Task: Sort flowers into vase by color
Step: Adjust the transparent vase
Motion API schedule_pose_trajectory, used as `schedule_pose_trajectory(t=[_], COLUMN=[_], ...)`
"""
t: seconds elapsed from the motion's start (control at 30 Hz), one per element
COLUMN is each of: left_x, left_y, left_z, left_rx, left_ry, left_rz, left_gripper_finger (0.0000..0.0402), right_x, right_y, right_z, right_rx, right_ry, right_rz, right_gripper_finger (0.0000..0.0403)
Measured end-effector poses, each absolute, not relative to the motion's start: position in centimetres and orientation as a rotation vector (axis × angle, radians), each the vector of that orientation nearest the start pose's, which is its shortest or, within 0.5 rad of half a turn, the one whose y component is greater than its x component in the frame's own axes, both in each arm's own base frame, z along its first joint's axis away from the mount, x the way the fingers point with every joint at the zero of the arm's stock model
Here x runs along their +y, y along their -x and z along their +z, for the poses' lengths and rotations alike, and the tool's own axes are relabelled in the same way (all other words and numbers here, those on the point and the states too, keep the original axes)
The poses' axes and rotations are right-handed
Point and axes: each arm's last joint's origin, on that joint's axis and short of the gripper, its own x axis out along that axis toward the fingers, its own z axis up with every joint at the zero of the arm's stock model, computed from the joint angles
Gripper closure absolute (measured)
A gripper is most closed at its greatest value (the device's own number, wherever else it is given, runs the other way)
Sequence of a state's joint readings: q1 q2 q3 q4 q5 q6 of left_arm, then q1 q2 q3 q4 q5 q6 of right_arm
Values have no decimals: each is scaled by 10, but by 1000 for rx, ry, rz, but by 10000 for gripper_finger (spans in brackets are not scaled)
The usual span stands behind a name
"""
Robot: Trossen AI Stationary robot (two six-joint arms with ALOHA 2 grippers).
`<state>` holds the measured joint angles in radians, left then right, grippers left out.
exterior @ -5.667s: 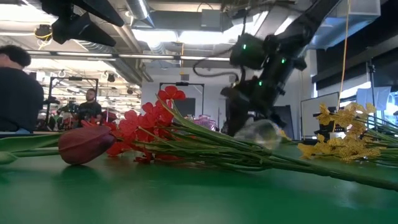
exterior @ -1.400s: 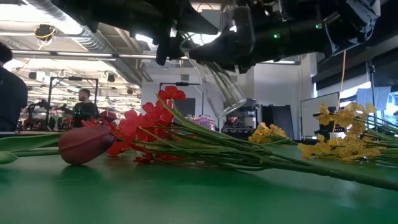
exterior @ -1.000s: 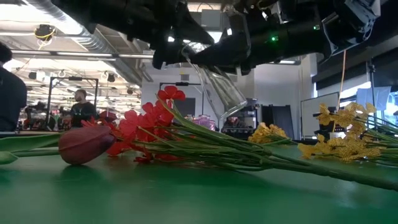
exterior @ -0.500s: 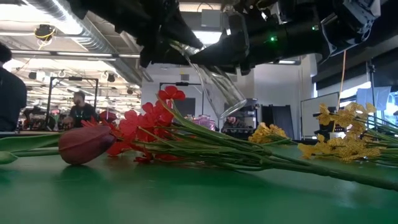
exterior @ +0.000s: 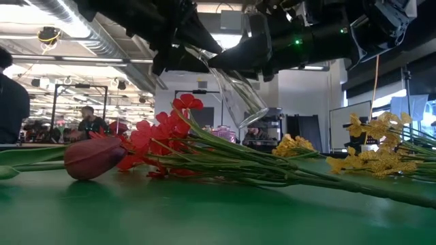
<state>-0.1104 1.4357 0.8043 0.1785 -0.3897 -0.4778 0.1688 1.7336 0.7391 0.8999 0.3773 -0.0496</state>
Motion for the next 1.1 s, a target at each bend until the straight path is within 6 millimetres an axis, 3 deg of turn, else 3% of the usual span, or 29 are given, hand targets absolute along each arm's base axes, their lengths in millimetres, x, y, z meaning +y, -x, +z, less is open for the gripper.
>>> schedule_pose_trajectory(t=[0.1, 0.23, 0.63, 0.73, 0.93, 1.1], left_x=[-23, -23, -23, -24, -26, -27], left_y=[-302, -303, -303, -301, -301, -302], left_z=[228, 226, 226, 224, 223, 225], left_rx=[366, 369, 366, 385, 386, 376], left_ry=[342, 341, 332, 315, 298, 301], left_rz=[367, 363, 367, 372, 368, 359], left_gripper_finger=[166, 227, 248, 312, 392, 395], right_x=[47, 47, 46, 46, 46, 46], right_y=[-338, -338, -338, -337, -337, -337], right_z=[182, 182, 182, 181, 180, 179], right_rx=[97, 101, 99, 108, 127, 130], right_ry=[75, 77, 76, 79, 74, 58], right_rz=[-205, -208, -215, -229, -227, -217], right_gripper_finger=[235, 235, 235, 235, 203, 222])
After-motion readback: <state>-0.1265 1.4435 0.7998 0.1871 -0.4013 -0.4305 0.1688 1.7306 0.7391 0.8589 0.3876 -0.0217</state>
